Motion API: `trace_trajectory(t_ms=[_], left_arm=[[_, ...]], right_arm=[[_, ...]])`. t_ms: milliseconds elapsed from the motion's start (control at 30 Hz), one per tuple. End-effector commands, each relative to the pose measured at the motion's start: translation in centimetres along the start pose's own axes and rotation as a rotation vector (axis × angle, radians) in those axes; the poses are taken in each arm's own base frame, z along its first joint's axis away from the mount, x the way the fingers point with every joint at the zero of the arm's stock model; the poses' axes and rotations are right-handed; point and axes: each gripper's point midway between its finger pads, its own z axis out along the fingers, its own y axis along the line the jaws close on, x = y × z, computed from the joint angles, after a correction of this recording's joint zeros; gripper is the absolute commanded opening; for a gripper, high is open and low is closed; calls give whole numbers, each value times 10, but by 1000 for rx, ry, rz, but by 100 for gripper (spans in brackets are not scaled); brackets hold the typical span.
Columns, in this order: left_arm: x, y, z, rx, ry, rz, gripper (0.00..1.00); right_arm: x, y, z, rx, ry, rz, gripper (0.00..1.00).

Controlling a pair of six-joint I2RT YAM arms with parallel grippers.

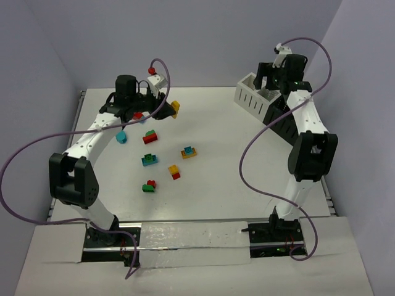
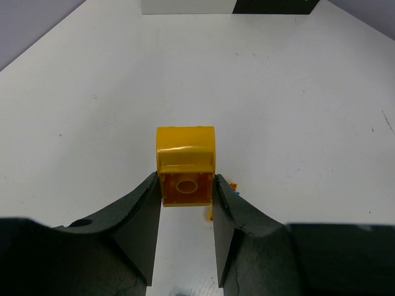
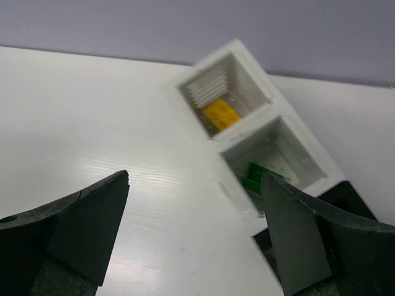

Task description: Sort the legos into containers by color

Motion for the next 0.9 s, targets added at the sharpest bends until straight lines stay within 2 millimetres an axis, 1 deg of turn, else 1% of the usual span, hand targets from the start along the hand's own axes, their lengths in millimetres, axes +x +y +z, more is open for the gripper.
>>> trace_trajectory(t_ms=[0,33,100,133,167,200,233,300,433,600,767,867], left_arm=[[-31,-23,-5,7,-90,146,0],[-34,-26,-4,-6,-98,169,0],[-35,-33,-2,-13,-105,210,0],[-33,-32,-1,-26,-104,229,0],[-37,-38,-1,-25,-114,251,0],[-37,-39,-1,-30,-116,261,0],[-38,-41,-1,-38,-122,275,0],[-40,-43,-2,-39,-128,286,0],[-41,-52,-1,-33,-137,312,0],[-39,-63,2,-21,-127,349,0],[-36,-71,3,-6,-117,378,0],[-36,-73,4,-4,-114,388,0]], right_arm=[[-52,115,-65,-338,-112,67,92],[-45,143,-73,-405,-91,82,92],[-27,188,-88,-522,-45,90,91],[-15,202,-91,-569,-15,95,91],[-12,217,-100,-612,2,111,91],[-4,231,-105,-653,25,120,90],[9,251,-111,-716,57,122,90],[22,273,-119,-784,95,136,89],[33,297,-127,-850,134,145,87],[29,323,-133,-938,145,128,85],[30,337,-138,-989,155,107,85],[37,343,-137,-985,169,77,85]])
